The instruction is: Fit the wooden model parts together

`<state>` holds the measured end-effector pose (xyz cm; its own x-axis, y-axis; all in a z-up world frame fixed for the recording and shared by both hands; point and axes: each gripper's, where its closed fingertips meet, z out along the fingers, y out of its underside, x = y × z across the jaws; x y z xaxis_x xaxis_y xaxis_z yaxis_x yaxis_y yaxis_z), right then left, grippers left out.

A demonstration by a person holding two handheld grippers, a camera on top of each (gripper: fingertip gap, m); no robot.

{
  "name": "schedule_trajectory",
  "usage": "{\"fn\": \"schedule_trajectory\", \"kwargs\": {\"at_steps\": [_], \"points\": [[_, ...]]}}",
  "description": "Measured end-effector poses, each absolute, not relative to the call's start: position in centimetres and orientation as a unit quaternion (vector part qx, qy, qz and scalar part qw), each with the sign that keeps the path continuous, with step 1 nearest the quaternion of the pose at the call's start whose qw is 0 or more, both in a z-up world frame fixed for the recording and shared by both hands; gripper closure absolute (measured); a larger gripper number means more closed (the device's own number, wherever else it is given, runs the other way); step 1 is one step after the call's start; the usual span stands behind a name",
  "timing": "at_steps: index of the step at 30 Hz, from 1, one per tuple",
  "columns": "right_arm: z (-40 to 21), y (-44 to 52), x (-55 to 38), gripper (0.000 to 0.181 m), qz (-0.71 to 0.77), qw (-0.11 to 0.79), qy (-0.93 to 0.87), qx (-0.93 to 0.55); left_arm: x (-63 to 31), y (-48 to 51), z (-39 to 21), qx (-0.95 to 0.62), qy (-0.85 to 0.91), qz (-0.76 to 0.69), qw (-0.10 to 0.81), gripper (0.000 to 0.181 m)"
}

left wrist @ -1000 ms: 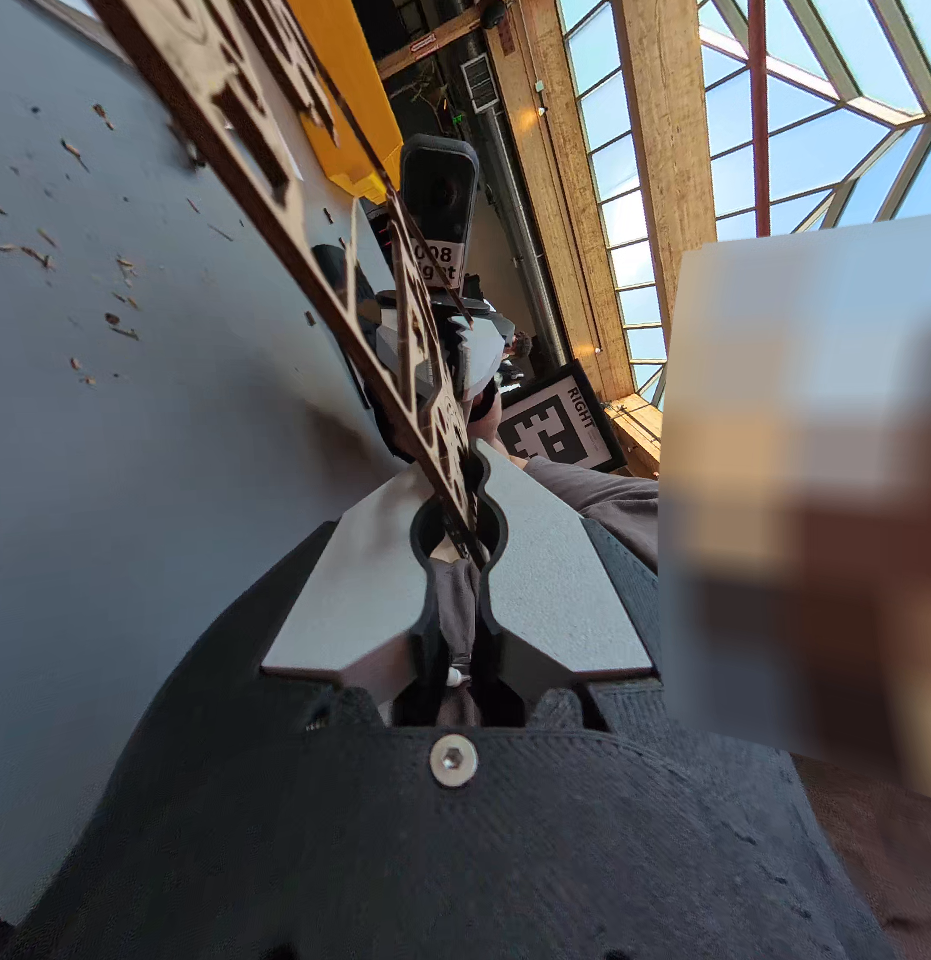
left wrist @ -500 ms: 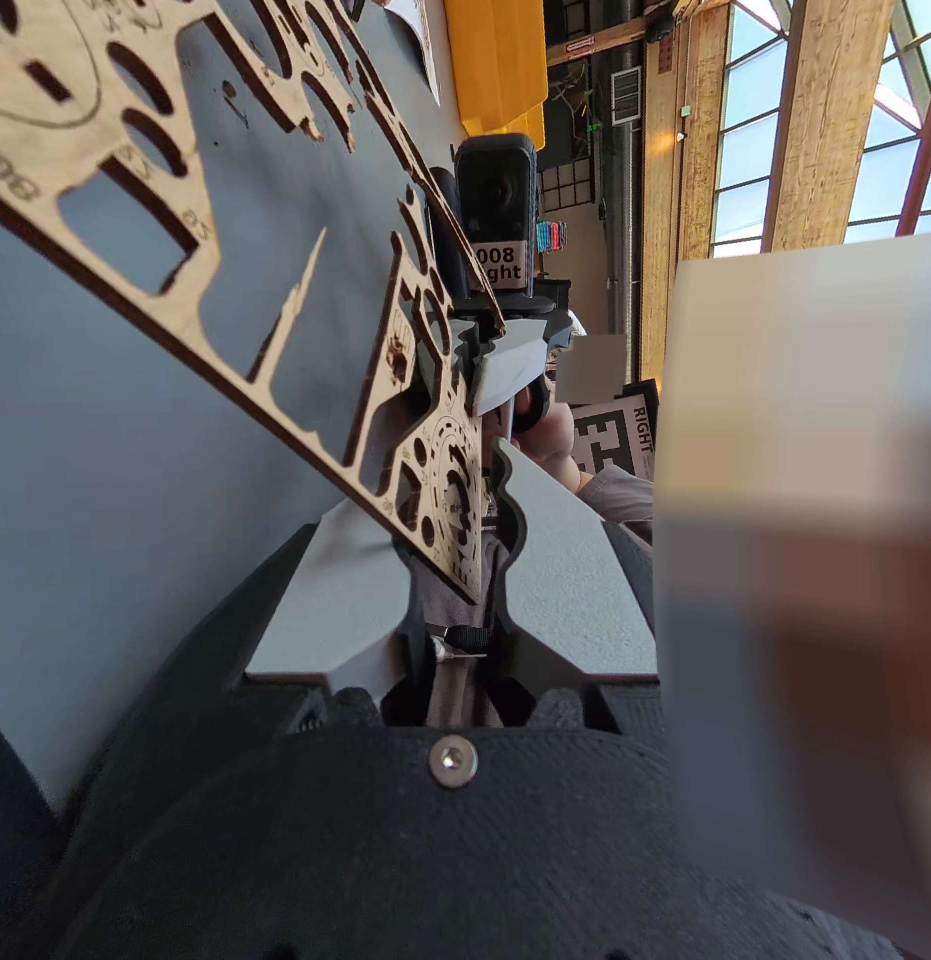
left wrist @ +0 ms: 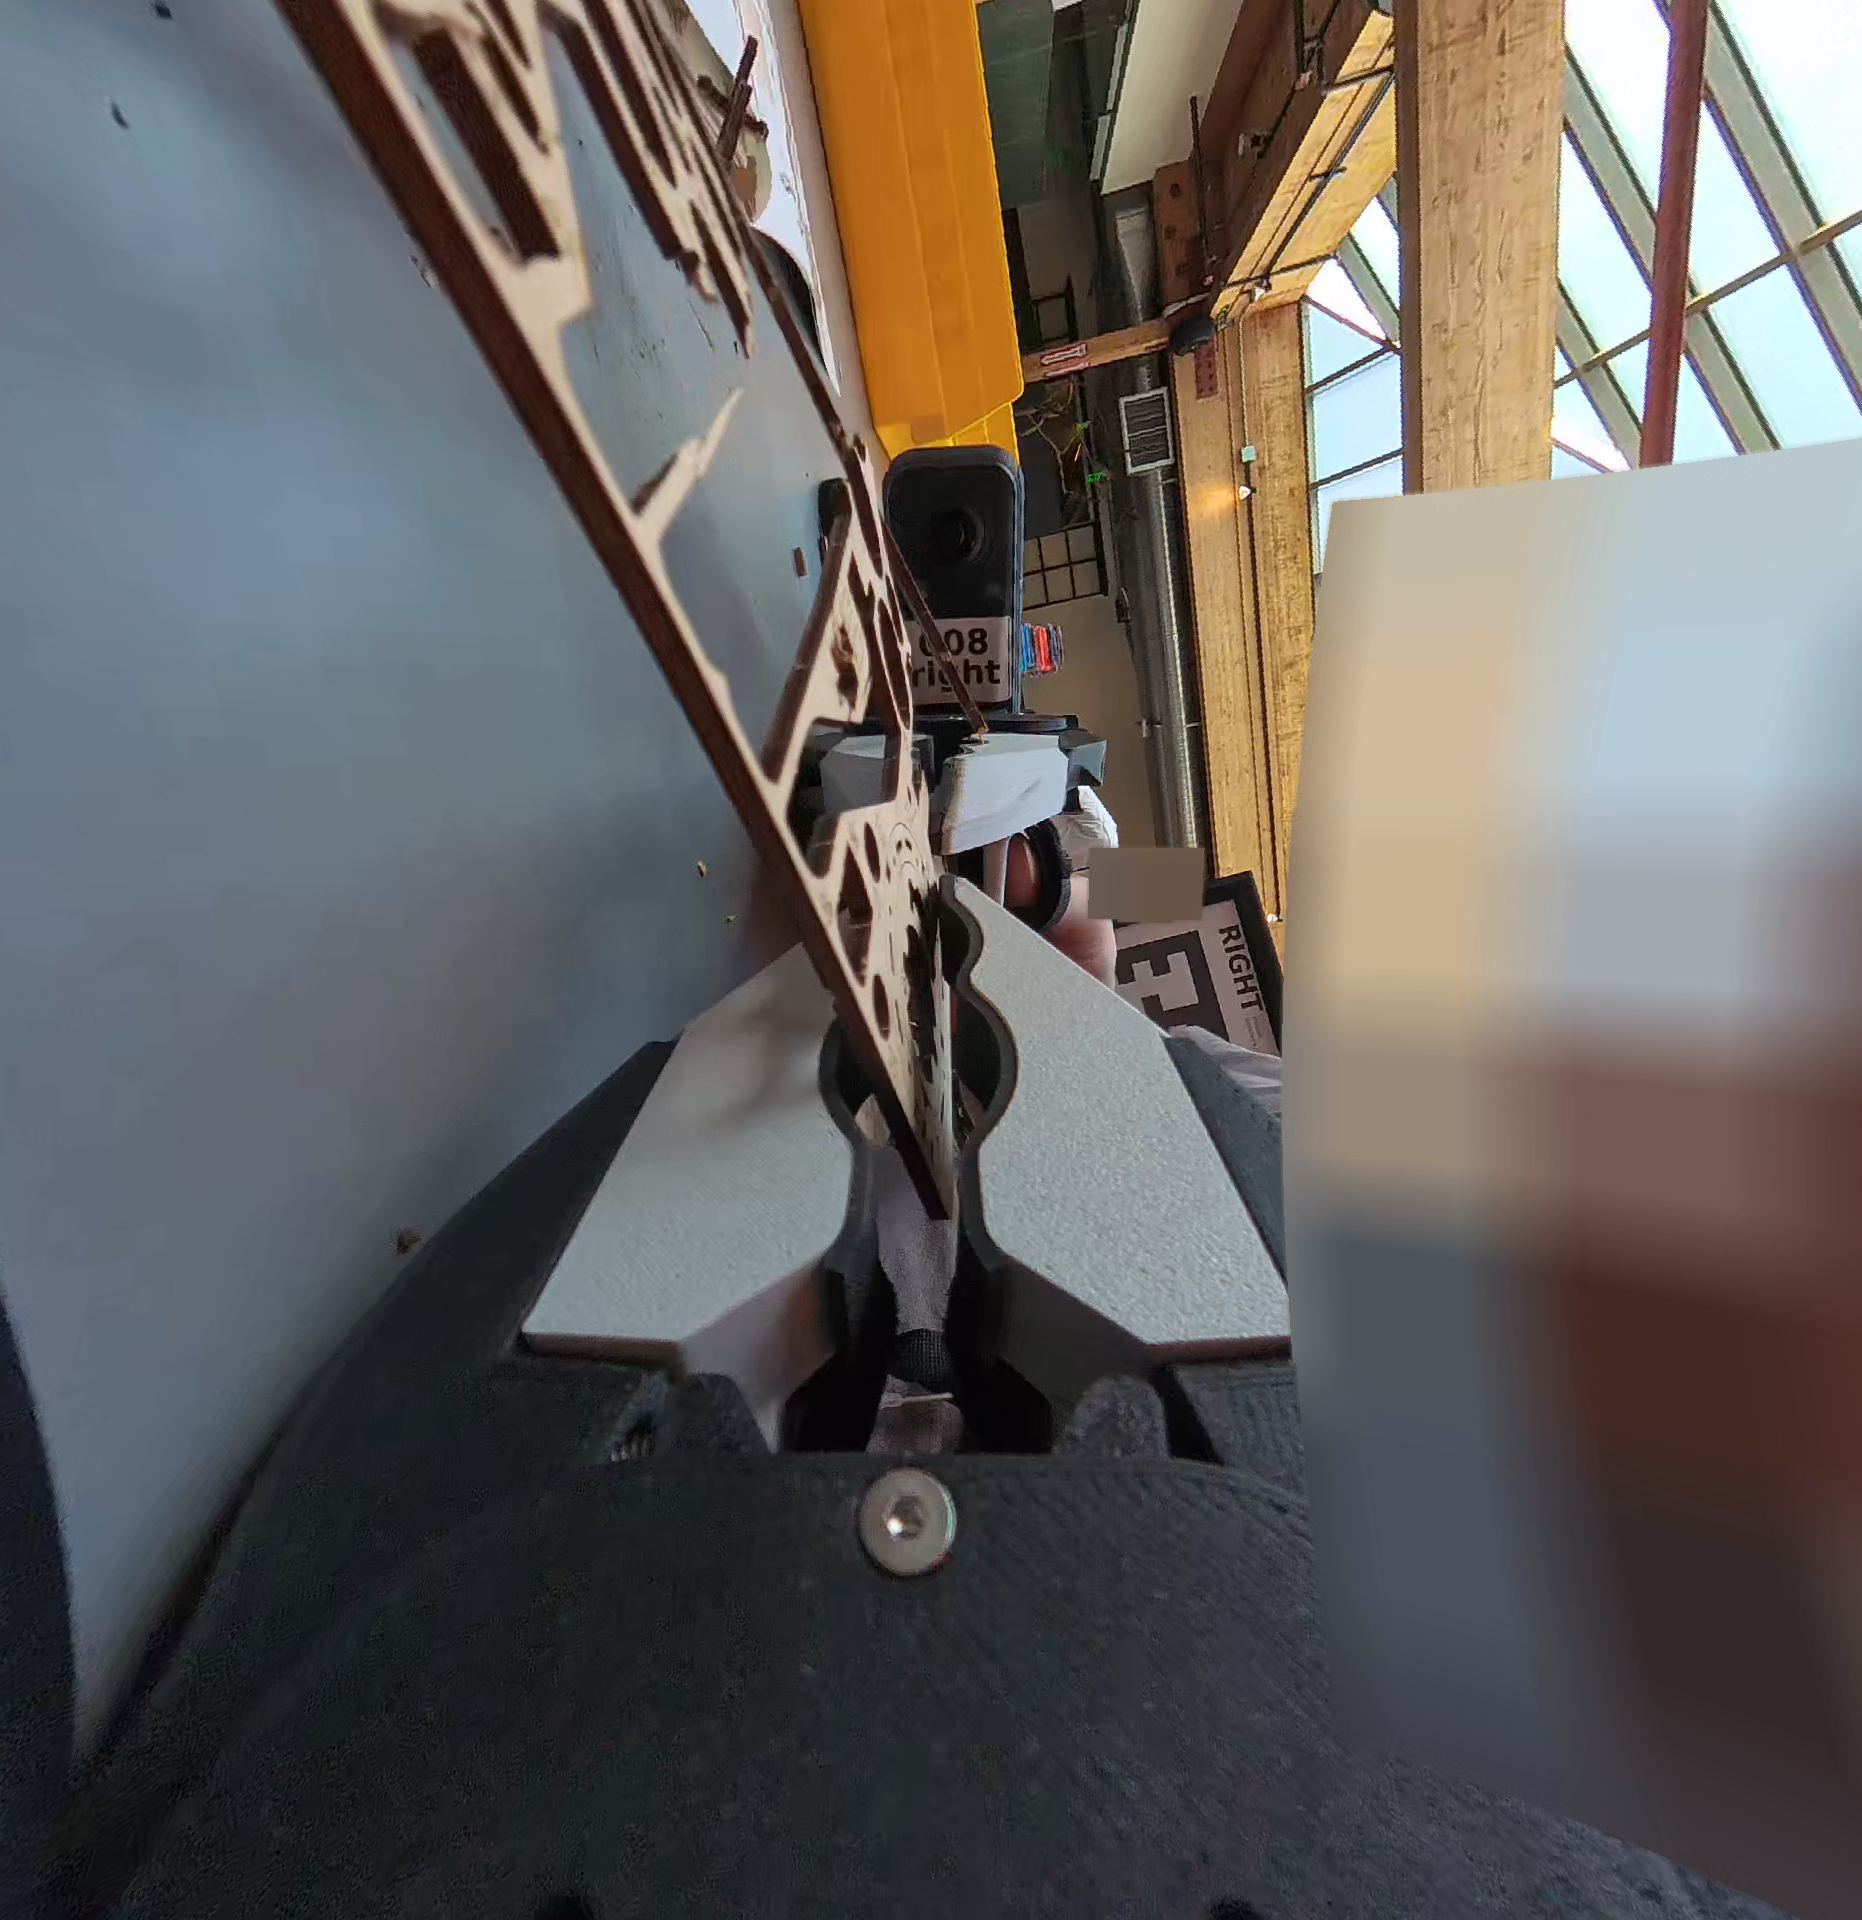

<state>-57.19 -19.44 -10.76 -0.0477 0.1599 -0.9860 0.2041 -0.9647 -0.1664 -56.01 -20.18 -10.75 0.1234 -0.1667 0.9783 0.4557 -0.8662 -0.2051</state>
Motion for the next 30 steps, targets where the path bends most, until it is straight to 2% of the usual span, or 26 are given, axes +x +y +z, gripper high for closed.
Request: {"fn": "schedule_trajectory", "kwargs": {"at_steps": [1, 30], "points": [[-10.9, -19.5, -57.2, 0.18, -0.709, 0.016, 0.136, 0.692, -56.0, -20.2, -10.8, -0.713, -0.098, -0.652, 0.239, 0.179], [-12.5, -20.9, -57.2, 0.177, -0.653, 0.016, 0.2, 0.73, -55.3, -21.6, -12.4, -0.749, -0.032, -0.616, 0.244, 0.181]]}}
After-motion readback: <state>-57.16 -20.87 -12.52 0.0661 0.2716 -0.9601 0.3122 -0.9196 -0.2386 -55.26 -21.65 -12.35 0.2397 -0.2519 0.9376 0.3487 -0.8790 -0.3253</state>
